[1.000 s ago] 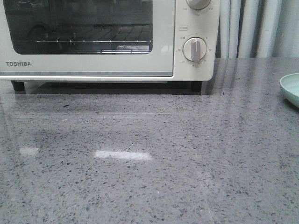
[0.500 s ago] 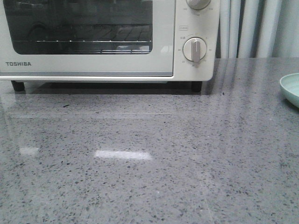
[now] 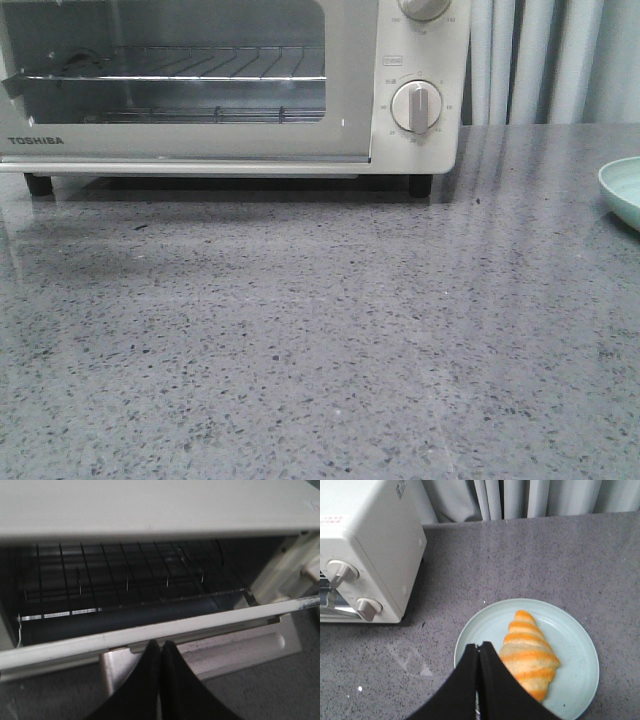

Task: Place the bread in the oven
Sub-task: 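Pull the oven door handle down with the left gripper, then lower the right gripper over the bread roll on the plate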

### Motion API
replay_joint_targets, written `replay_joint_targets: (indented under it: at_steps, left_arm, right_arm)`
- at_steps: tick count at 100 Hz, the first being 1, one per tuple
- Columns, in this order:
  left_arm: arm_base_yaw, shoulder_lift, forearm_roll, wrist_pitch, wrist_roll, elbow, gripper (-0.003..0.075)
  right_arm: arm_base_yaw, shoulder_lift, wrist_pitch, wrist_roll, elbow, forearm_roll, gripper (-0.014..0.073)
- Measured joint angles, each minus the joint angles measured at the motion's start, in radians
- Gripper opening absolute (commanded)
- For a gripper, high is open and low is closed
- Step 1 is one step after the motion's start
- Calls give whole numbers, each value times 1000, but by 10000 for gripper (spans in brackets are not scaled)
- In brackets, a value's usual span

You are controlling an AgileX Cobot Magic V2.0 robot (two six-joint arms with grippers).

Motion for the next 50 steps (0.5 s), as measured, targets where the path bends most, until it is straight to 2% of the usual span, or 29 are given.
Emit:
replay_joint_targets:
  at_steps: [16, 23, 38, 43, 50]
  left_arm:
    - [0, -197, -61, 133, 0, 139, -21]
    - [0, -306, -94, 173, 0, 155, -21]
    - [0, -537, -108, 171, 0, 157, -21]
    - [0, -597, -108, 167, 0, 157, -21]
    - [0, -666, -108, 167, 0, 157, -21]
  right_arm:
    - [0, 0, 69, 0, 0, -2, -23]
    - [0, 6, 112, 0, 0, -17, 60]
    - [0, 40, 165, -1, 0, -60, 341]
    - [0, 63, 172, -1, 0, -65, 384]
    - [0, 108, 172, -1, 0, -82, 391]
